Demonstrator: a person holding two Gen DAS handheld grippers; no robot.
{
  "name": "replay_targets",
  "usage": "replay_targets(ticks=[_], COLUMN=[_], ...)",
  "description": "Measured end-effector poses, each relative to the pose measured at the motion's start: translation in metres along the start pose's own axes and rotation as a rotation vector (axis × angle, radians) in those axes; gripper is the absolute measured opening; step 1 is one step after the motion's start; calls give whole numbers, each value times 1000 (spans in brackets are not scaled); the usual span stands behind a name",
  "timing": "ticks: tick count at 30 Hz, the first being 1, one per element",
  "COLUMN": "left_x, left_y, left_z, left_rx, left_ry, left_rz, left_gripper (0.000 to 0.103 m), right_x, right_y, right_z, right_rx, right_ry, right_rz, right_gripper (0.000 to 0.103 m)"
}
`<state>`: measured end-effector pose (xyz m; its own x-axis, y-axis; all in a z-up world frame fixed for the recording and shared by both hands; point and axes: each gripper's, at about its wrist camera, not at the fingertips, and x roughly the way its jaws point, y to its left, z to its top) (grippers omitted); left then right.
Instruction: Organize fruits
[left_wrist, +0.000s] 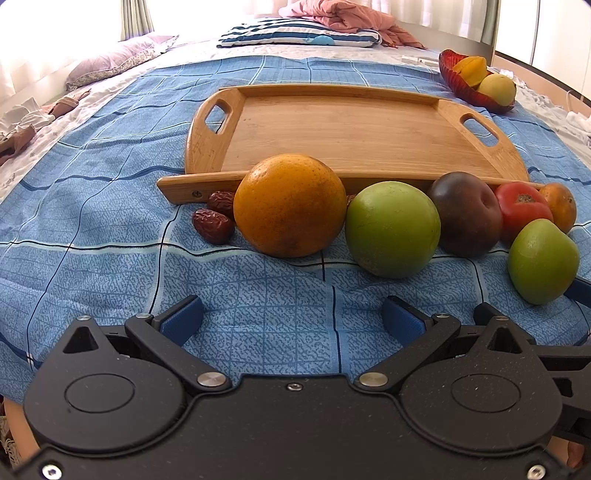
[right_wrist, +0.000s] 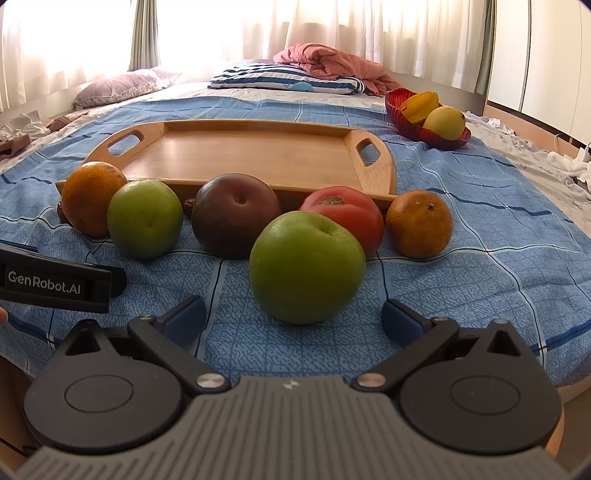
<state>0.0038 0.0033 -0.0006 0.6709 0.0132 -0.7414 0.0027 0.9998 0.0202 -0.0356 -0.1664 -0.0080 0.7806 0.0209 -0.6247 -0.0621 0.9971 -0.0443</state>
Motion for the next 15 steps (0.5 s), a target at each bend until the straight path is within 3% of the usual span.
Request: replay_targets(ticks=[15], left_x=[-5], left_y=[-5], left_z=[-9], left_rx=[-11], left_ry=[-79], left_rz=[10], left_gripper=[103], right_x=[-3], right_y=[-4], right_z=[-19], right_rx=[-9], right_ry=[-140], right_rz=[2], right_gripper=[103])
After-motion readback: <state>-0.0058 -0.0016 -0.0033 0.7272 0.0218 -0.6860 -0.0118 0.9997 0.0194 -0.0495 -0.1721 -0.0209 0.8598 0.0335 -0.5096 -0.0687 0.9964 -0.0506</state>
